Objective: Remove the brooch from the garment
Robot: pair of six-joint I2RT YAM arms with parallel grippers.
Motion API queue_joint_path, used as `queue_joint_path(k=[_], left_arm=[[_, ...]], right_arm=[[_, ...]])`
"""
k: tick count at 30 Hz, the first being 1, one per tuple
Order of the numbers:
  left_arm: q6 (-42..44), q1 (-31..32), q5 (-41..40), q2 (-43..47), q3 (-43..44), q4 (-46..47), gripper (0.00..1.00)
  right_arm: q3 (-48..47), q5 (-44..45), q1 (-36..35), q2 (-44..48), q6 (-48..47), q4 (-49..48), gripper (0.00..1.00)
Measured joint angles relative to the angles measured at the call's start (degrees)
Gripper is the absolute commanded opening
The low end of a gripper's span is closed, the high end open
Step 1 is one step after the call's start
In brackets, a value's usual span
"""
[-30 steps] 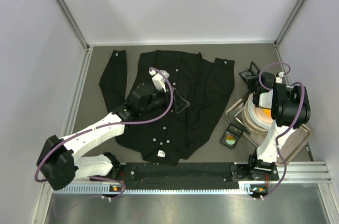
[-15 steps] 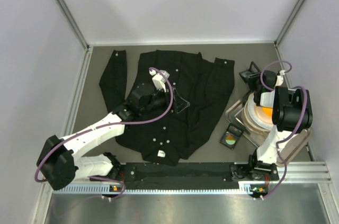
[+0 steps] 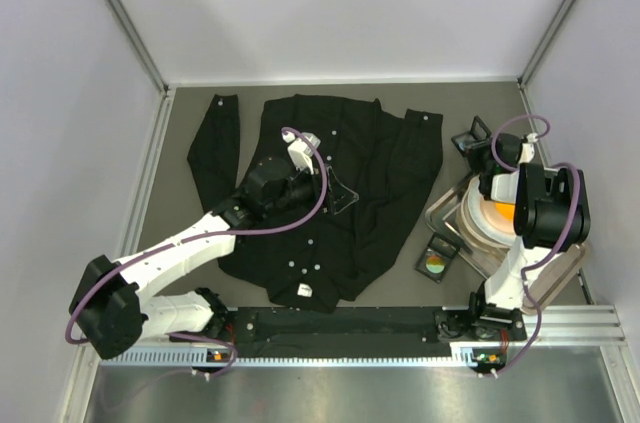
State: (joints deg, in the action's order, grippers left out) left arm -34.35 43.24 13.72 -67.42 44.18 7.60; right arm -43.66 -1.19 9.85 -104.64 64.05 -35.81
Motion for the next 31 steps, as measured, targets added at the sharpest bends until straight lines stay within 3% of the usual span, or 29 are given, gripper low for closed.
queue_joint_path(k=[6, 13, 17, 20, 22, 29, 31], left_arm=[[-0.59, -0.44, 1.05, 0.00, 0.00, 0.00, 0.71], [-6.97, -4.15, 7.32, 0.00, 0.17, 0.04, 0.71], [-10.27, -4.92, 9.92, 0.87, 2.49, -2.56, 0.73], [-10.93, -5.05, 10.03, 3.63, 6.27, -6.86, 0.73], [-10.93, -5.11, 9.84, 5.68, 9.57, -9.31, 0.73], [-11.02, -5.22, 6.45, 13.40, 19.19, -16.28, 0.77], [-10.88, -5.22, 4.35, 15.91, 19.82, -18.36, 0.98]], right_arm=[[-0.33, 0.72, -3.30, 4.52, -2.75, 6.05, 0.30], [-0.50, 1.99, -14.08, 26.51, -7.50, 19.26, 0.36], [-7.54, 1.31, -19.23, 37.00, -17.73, 36.06, 0.43], [-14.40, -0.15, -21.46, 43.67, -26.67, 50.10, 0.65], [-16.28, -0.59, -21.84, 50.21, -30.58, 57.35, 0.99], [-23.34, -7.78, -21.73, 74.95, -41.13, 74.53, 0.99], [-26.16, -7.91, -21.73, 77.44, -41.03, 77.59, 0.99]])
